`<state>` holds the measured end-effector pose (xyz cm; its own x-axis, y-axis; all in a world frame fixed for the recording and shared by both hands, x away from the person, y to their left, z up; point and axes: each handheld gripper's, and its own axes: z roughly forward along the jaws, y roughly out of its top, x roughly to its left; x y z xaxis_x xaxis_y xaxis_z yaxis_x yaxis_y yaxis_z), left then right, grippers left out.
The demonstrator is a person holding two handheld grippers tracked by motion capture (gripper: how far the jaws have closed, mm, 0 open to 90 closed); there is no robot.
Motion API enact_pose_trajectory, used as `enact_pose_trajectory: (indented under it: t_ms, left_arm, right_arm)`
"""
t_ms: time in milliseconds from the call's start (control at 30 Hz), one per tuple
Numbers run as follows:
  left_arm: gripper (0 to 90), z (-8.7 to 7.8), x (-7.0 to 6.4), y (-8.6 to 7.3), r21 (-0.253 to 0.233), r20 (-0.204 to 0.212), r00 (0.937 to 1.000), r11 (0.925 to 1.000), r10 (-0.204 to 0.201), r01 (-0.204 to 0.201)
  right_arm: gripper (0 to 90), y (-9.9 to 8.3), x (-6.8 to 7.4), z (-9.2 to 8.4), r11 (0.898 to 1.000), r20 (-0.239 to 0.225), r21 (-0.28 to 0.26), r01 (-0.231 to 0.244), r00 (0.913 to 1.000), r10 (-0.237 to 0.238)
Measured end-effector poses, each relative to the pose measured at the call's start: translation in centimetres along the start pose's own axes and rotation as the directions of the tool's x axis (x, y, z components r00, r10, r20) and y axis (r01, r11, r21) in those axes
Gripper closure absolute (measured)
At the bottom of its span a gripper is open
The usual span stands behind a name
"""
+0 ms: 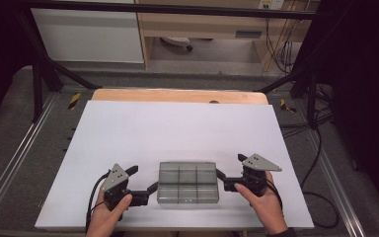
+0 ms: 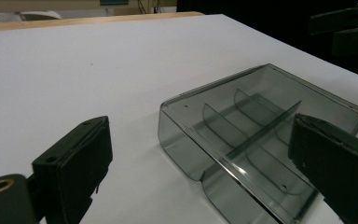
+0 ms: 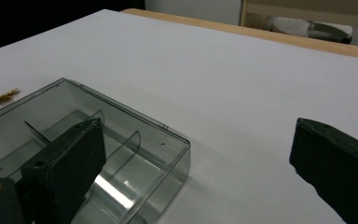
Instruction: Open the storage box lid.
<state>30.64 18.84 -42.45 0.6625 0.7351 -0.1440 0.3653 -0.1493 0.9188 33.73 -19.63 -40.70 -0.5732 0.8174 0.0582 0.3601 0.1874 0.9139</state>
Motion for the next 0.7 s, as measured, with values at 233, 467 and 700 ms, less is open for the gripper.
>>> enact_pose_trajectory:
  t_ms: [233,467,700]
  left_arm:
    - [6.0,-0.7,-1.1,-0.7,0.019,0.032,0.9993,0.9997,0.017,-0.017]
    - [6.5,-1.5,-2.4,-1.5,0.074,0.06,0.9977,0.9966,0.032,-0.036]
    - [6.8,-1.6,-3.2,-1.8,0.097,0.081,0.9954,0.9935,0.052,-0.06]
  right_arm:
    - [4.6,0.3,1.8,-0.5,1.0,-0.008,-0.01,0.017,0.9998,-0.017]
    - [6.3,0.6,4.5,-0.4,0.998,-0.056,-0.009,0.057,0.9968,-0.057]
    - [7.9,0.5,6.5,-0.2,0.997,-0.108,0.017,0.075,0.9915,-0.073]
